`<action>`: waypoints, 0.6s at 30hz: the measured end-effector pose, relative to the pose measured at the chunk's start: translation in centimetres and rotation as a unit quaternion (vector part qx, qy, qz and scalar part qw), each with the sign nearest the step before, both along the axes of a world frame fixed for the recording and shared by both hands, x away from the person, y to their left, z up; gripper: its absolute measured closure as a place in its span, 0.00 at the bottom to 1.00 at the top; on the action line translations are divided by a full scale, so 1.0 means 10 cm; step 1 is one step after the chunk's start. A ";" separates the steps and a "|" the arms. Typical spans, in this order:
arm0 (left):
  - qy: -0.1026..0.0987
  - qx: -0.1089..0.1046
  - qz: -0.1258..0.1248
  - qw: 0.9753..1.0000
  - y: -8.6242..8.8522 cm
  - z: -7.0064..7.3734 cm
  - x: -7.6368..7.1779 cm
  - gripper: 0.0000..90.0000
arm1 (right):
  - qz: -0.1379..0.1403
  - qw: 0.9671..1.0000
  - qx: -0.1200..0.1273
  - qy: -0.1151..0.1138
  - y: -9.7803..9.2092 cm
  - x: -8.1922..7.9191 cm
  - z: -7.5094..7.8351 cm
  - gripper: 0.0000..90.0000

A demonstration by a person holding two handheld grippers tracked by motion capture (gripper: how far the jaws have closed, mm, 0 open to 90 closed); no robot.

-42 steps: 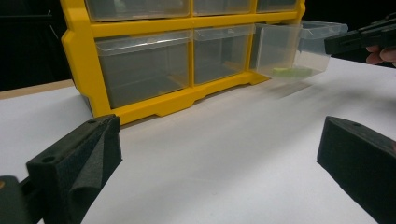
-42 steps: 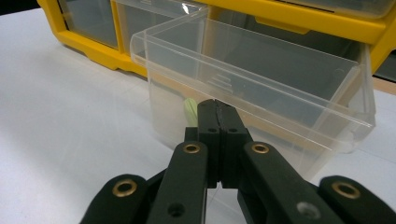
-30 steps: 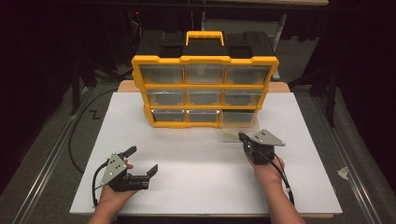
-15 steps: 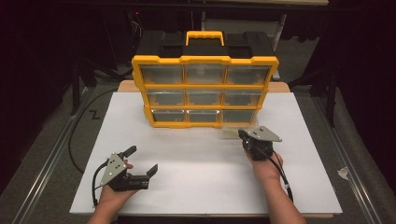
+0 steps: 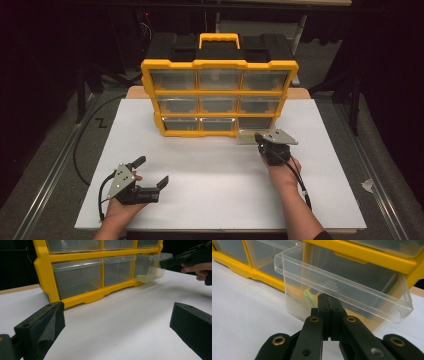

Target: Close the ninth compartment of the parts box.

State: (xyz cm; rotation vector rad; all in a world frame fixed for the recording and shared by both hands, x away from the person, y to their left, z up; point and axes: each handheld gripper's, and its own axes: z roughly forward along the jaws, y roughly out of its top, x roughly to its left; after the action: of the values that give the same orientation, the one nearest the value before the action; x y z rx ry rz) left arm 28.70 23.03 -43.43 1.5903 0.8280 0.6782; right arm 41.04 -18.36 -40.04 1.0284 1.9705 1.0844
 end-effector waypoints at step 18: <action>0.002 0.003 -0.005 1.000 -0.02 -0.01 0.00 0.00 | -0.014 1.000 -0.020 -0.004 0.07 0.24 0.01 1.00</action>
State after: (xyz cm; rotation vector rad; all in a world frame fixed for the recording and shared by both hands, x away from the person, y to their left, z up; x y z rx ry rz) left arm 28.73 22.87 -43.52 1.6011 0.8213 0.6705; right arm 43.46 -17.65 -39.93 1.0262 1.9591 1.0294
